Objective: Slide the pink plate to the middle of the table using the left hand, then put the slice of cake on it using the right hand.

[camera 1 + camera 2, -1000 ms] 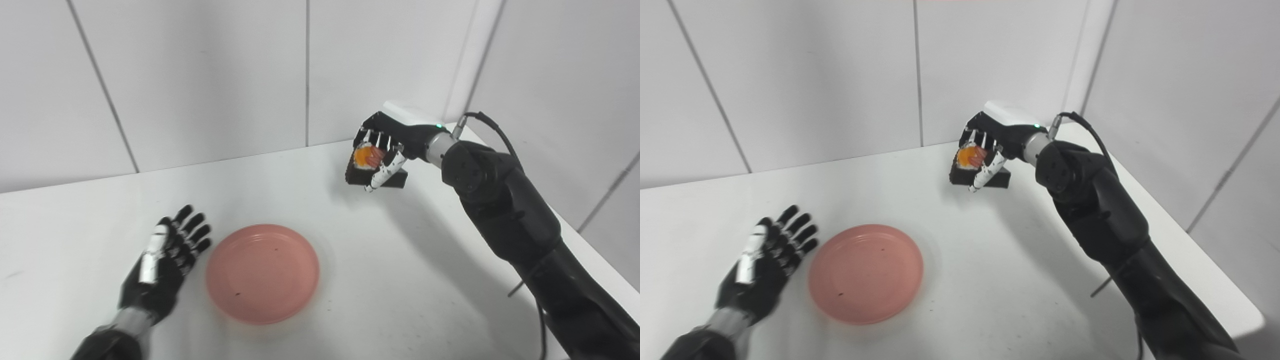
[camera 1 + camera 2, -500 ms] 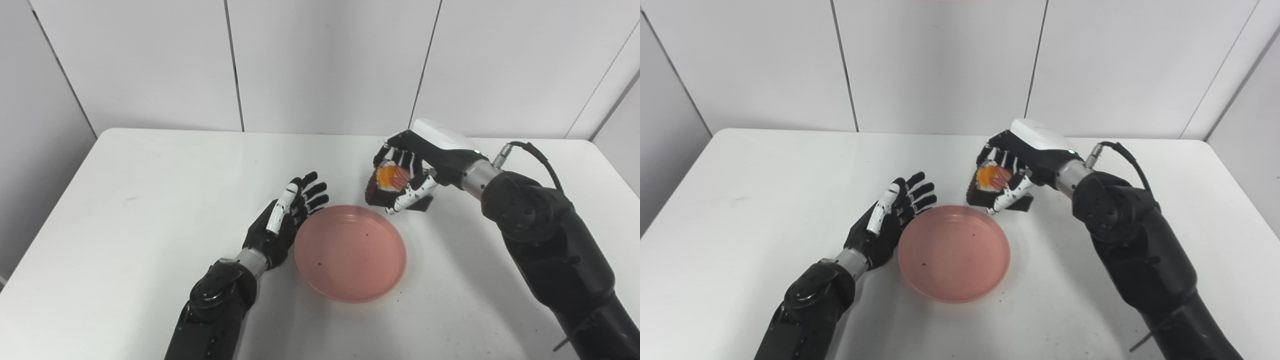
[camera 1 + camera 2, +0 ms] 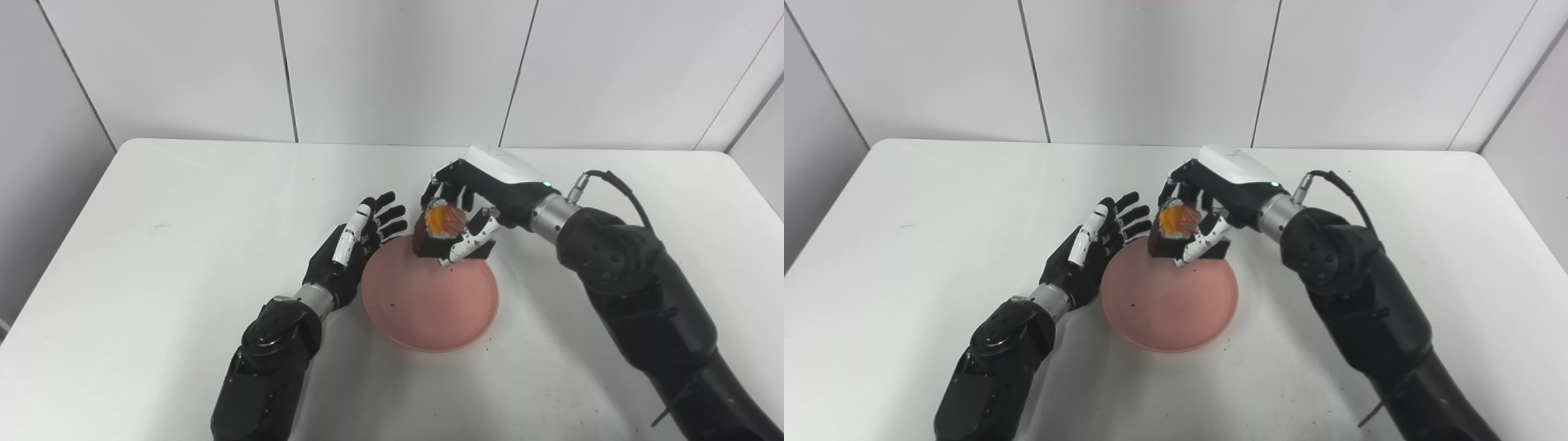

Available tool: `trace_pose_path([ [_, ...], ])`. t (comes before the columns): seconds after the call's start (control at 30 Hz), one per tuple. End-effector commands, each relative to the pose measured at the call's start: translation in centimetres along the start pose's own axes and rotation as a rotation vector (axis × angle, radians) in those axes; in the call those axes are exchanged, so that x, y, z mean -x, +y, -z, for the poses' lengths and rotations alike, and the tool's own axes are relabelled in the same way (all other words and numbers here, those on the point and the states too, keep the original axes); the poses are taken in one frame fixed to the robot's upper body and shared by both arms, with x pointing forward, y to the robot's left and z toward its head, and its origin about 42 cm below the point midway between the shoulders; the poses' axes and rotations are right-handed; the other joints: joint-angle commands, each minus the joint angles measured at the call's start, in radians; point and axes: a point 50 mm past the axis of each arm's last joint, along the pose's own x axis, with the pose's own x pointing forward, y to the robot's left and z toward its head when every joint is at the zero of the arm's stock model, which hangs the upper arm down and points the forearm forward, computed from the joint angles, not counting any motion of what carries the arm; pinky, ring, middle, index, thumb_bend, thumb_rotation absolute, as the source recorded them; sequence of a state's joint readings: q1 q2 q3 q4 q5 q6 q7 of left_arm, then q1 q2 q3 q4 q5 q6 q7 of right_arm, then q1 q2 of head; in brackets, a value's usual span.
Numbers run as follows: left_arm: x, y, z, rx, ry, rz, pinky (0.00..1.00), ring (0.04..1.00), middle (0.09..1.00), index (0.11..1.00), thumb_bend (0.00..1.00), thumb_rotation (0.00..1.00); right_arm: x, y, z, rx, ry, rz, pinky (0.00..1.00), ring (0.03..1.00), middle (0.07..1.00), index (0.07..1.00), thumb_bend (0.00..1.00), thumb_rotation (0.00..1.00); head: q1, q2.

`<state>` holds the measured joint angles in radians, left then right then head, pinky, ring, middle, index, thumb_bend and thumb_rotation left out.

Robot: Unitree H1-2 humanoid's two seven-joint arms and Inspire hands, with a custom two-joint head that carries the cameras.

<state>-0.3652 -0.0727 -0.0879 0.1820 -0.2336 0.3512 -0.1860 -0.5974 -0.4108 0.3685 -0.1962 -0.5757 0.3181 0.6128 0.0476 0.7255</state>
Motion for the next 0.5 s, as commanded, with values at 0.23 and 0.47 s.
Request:
trace_pose_path([
  [0.23, 0.7, 0.7, 1.2, -0.012, 0.096, -0.029, 0.88, 0.892, 0.904, 0.909, 0.36, 1.0, -0.2, 0.4, -1.1, 0.044, -0.04, 0.024, 0.37, 0.427, 0.43, 0.536, 0.52, 0.0, 0.002, 0.007],
  [0.47, 0.7, 0.6, 1.0, -0.003, 0.102, -0.033, 0.89, 0.894, 0.902, 0.91, 0.36, 1.0, -0.7, 2.4, -1.3, 0.019, -0.036, -0.043, 0.4, 0.461, 0.441, 0.535, 0.52, 0.0, -0.006, 0.015],
])
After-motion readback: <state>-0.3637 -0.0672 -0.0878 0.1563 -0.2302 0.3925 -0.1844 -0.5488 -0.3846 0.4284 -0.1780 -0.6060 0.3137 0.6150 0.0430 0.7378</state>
